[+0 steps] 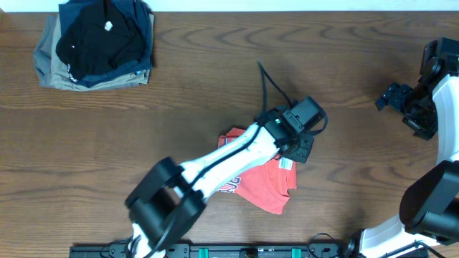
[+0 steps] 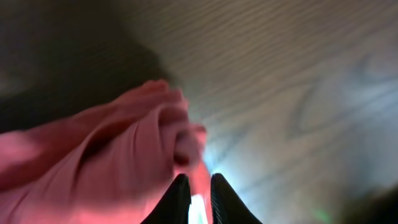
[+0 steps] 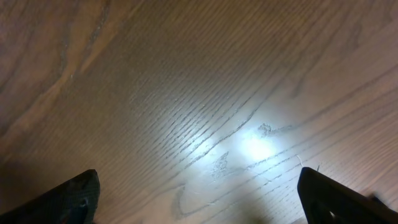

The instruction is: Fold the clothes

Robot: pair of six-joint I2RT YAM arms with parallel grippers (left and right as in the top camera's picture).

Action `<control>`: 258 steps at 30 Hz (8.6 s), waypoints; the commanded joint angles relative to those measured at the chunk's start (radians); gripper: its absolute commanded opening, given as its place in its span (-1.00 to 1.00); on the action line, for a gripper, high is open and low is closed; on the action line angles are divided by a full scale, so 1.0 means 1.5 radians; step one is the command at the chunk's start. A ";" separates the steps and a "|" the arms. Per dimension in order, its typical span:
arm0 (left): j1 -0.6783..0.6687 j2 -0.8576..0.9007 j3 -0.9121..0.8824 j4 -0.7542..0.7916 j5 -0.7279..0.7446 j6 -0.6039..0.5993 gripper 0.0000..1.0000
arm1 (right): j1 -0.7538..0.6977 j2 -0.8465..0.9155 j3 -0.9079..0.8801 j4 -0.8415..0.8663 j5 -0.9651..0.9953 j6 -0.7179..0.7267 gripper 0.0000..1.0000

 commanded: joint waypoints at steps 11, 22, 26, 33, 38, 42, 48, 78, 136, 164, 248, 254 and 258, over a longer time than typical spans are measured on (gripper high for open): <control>0.050 0.086 0.010 0.076 0.015 0.033 -0.71 | -0.003 -0.006 0.003 0.000 0.002 -0.005 0.98; 0.053 -0.099 0.034 0.019 0.097 0.042 -0.66 | -0.003 -0.006 0.003 0.000 0.002 -0.005 0.98; 0.053 -0.119 0.034 -0.009 0.080 0.041 -0.56 | -0.003 -0.006 0.003 0.000 0.002 -0.005 0.98; 0.053 -0.068 0.016 -0.041 0.058 0.038 -0.44 | -0.003 -0.006 0.003 0.000 0.002 -0.005 0.98; 0.053 0.005 0.016 -0.041 0.068 0.026 -0.25 | -0.003 -0.006 0.003 0.000 0.002 -0.005 0.98; 0.054 0.064 0.016 -0.033 0.068 0.024 0.10 | -0.003 -0.006 0.003 0.000 0.002 -0.005 0.98; 0.054 0.075 0.019 -0.034 0.084 0.024 0.29 | -0.003 -0.006 0.003 0.000 0.002 -0.005 0.98; 0.126 -0.297 0.000 -0.468 -0.204 -0.084 0.95 | -0.003 -0.006 0.003 0.000 0.002 -0.005 0.99; 0.579 -0.294 -0.539 0.016 0.454 0.385 0.96 | -0.003 -0.006 0.003 0.000 0.002 -0.005 0.99; 0.579 -0.277 -0.588 0.179 0.454 0.322 0.96 | -0.003 -0.006 0.003 0.000 0.002 -0.005 0.98; 0.410 -0.161 -0.598 0.409 0.371 0.068 -0.88 | -0.003 -0.006 0.003 0.000 0.002 -0.005 0.98; 0.410 -0.161 -0.598 0.409 0.372 0.068 -0.88 | -0.003 -0.006 0.003 0.000 0.002 -0.005 0.99; 0.410 -0.161 -0.598 0.409 0.371 0.068 -0.88 | -0.003 -0.006 0.003 0.000 0.002 -0.005 0.99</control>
